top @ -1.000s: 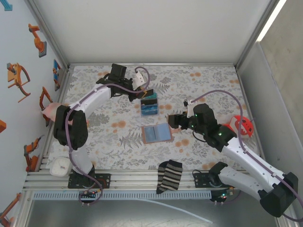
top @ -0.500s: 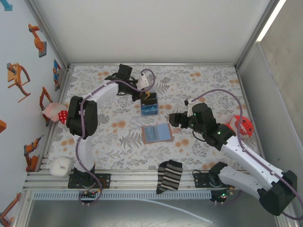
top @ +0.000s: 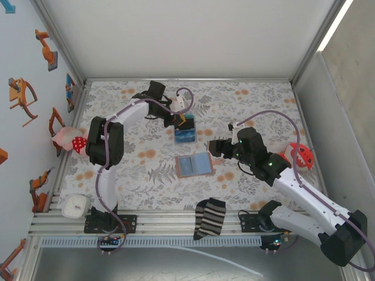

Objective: Take the credit cards out of the card holder

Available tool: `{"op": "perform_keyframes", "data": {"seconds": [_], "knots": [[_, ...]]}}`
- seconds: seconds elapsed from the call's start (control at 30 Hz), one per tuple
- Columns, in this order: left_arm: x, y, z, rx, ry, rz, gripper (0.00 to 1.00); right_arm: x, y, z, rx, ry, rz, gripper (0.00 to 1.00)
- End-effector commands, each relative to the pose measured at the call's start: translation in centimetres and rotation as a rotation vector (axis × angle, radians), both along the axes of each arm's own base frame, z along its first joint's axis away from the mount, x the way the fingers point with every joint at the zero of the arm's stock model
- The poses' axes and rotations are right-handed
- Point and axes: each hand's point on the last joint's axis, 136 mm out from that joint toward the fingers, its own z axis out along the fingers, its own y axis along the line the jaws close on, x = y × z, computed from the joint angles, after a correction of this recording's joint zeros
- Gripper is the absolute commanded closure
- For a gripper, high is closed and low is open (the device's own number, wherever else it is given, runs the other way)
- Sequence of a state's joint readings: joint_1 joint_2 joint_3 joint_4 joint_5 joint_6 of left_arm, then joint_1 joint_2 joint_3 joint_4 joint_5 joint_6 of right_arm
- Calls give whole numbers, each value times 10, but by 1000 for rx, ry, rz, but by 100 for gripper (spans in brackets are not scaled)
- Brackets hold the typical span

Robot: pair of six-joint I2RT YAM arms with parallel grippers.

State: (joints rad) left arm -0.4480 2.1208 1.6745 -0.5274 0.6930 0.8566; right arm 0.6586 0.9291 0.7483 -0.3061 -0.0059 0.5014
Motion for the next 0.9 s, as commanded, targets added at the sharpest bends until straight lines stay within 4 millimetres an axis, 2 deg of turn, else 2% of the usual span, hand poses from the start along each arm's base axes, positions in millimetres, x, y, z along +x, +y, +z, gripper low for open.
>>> {"op": "perform_keyframes", "data": {"seconds": [0.0,0.2,0.3,0.47,0.53,0.6,0.67,0.8,0.87], "knots": [[2,1,-1,-4,3,-31,94,4,1,18,36,-33,-18,18],[3,1,-3,1,6,-30,88,2,2,18,41,-31,-11,18],[3,1,0,-1,0,-28,81,2,2,19,44,-32,-6,18],[3,0,12,-10,-18,-24,80,1,3,20,46,-32,-1,19],[2,0,19,-15,-24,-18,64,1,4,20,49,-31,5,19],[0,1,27,-22,-35,-16,60,0,5,20,51,-28,10,20],[-4,1,36,-30,-45,-12,51,0,5,18,45,-22,14,23],[-12,2,59,-71,-89,21,33,-2,9,8,20,20,37,39],[-16,4,71,-104,-122,52,23,-3,13,2,12,46,53,43]]}}
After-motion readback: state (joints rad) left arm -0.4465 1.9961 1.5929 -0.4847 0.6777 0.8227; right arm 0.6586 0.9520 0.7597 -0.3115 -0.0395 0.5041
